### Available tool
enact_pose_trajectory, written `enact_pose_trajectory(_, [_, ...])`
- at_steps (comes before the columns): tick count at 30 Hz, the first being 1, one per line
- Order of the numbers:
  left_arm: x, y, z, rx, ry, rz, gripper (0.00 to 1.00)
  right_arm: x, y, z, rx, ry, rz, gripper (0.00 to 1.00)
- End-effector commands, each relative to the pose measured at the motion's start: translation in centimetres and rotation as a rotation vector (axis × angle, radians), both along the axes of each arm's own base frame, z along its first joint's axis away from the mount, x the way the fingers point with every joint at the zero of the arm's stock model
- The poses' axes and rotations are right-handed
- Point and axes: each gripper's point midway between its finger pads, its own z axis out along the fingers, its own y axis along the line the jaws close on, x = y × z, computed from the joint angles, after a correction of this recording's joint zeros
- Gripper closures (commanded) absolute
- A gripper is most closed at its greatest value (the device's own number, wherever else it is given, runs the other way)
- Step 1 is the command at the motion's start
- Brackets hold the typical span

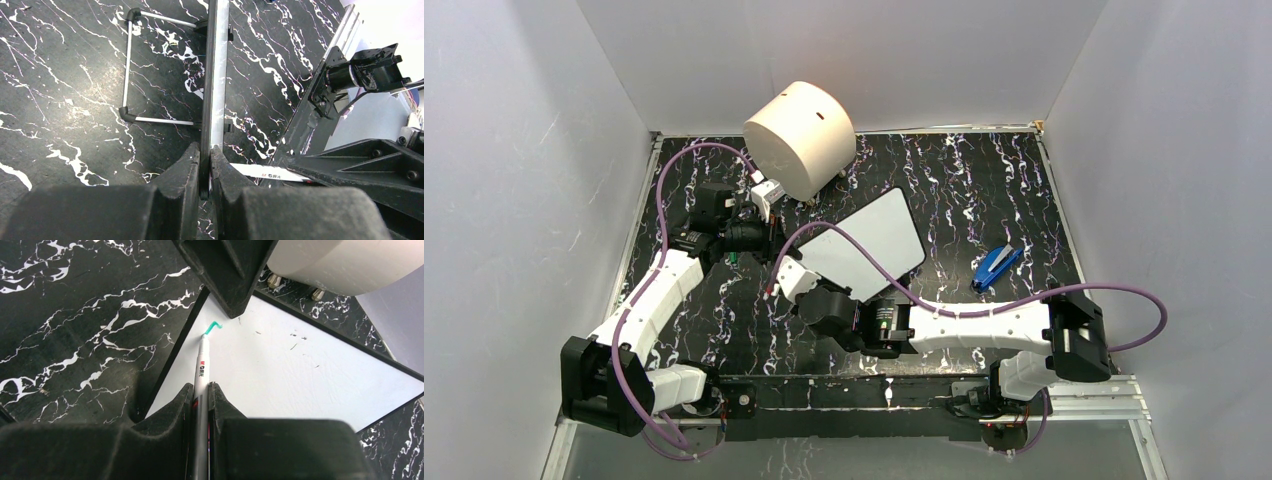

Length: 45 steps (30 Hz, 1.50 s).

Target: Write a sentence on the whiteboard

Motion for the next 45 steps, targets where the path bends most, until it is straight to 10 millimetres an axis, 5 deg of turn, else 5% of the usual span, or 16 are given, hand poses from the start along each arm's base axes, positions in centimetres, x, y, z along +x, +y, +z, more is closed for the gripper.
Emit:
enact_pose_trajectory(1, [-0.2, 0.5, -1.2, 0.049, 0.011, 0.006, 1.0, -0.8, 0.8, 0.2, 0.027, 0.057, 0.017, 1.0])
enact_pose_trajectory(11, [-0.1, 0.6, -1.1, 0.051, 0.006, 0.009, 1.0, -1.2, 0.8, -0.5, 0.0, 0.079, 0.019, 1.0])
enact_pose_trajectory(27, [-0.1, 0.6, -1.3, 0.054, 0.013, 0.01, 1.0, -0.2, -0.3, 4.8, 0.154, -0.035, -0.006, 1.0])
enact_pose_trajectory(45, [0.0, 0.5, -1.4, 0.054, 0.02, 0.009, 1.0, 0.9, 0.1, 2.1, 0.091, -0.018, -0.039, 1.0])
